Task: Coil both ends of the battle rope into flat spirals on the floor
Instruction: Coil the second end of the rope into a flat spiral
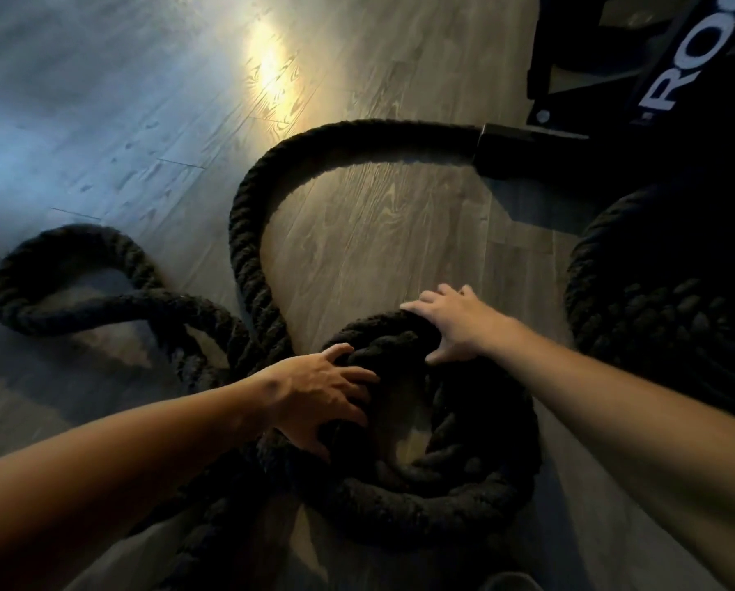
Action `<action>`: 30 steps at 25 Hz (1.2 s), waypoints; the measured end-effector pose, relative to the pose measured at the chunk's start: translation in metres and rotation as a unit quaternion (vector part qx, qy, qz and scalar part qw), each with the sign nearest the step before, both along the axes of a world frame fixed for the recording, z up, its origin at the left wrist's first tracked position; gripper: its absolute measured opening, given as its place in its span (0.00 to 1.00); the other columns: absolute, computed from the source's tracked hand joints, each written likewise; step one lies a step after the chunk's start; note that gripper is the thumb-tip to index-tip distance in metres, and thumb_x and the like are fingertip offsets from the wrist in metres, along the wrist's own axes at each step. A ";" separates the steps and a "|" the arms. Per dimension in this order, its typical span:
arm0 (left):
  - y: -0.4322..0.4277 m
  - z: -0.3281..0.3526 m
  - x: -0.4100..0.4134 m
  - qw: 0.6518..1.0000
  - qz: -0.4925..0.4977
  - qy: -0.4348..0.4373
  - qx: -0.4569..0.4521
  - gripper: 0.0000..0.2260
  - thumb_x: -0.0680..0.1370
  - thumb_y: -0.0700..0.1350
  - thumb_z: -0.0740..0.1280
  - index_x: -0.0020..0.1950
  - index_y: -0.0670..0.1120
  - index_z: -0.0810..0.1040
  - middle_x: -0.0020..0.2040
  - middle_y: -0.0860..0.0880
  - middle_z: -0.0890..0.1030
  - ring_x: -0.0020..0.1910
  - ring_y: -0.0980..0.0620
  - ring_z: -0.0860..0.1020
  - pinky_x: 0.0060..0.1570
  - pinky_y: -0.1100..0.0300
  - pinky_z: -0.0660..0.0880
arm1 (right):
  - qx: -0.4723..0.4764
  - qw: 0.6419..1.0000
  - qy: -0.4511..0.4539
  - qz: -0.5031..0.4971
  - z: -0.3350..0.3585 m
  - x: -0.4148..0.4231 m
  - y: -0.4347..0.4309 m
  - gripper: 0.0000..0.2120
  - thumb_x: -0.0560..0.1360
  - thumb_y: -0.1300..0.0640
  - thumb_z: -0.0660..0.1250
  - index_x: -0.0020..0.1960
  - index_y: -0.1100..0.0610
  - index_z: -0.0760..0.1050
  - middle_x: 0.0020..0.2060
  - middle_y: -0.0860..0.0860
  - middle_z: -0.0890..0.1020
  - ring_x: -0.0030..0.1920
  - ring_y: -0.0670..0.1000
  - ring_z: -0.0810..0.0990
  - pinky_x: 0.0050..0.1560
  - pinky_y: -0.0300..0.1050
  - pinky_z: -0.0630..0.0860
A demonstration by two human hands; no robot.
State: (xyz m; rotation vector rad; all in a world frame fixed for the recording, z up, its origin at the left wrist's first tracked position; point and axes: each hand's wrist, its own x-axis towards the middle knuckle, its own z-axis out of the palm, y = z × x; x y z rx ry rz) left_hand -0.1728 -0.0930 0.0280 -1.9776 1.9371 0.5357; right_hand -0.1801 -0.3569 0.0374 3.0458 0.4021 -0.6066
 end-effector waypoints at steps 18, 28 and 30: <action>0.032 -0.012 0.042 0.901 0.397 0.003 -0.177 0.30 0.75 0.74 0.53 0.67 0.58 0.74 0.74 0.54 0.71 0.76 0.52 0.65 0.70 0.46 0.68 | 0.153 0.982 -0.110 0.014 -0.022 -0.071 0.074 0.28 0.76 0.30 0.57 0.70 0.44 0.72 0.60 0.49 0.76 0.65 0.54 0.70 0.72 0.58 0.55; 0.126 0.004 0.062 0.939 0.319 -0.085 -0.100 0.45 0.65 0.80 0.59 0.72 0.51 0.70 0.75 0.53 0.71 0.77 0.54 0.61 0.76 0.47 0.56 | 0.145 0.979 -0.117 0.086 -0.010 0.015 -0.021 0.30 0.74 0.26 0.53 0.66 0.42 0.74 0.56 0.43 0.76 0.61 0.50 0.71 0.67 0.58 0.56; 0.118 0.012 0.064 0.933 0.312 -0.083 -0.162 0.33 0.73 0.73 0.60 0.65 0.49 0.74 0.66 0.50 0.79 0.71 0.50 0.72 0.71 0.47 0.64 | 0.155 0.976 -0.139 0.066 -0.006 0.018 -0.034 0.28 0.73 0.26 0.53 0.65 0.39 0.73 0.54 0.38 0.75 0.60 0.49 0.72 0.66 0.58 0.56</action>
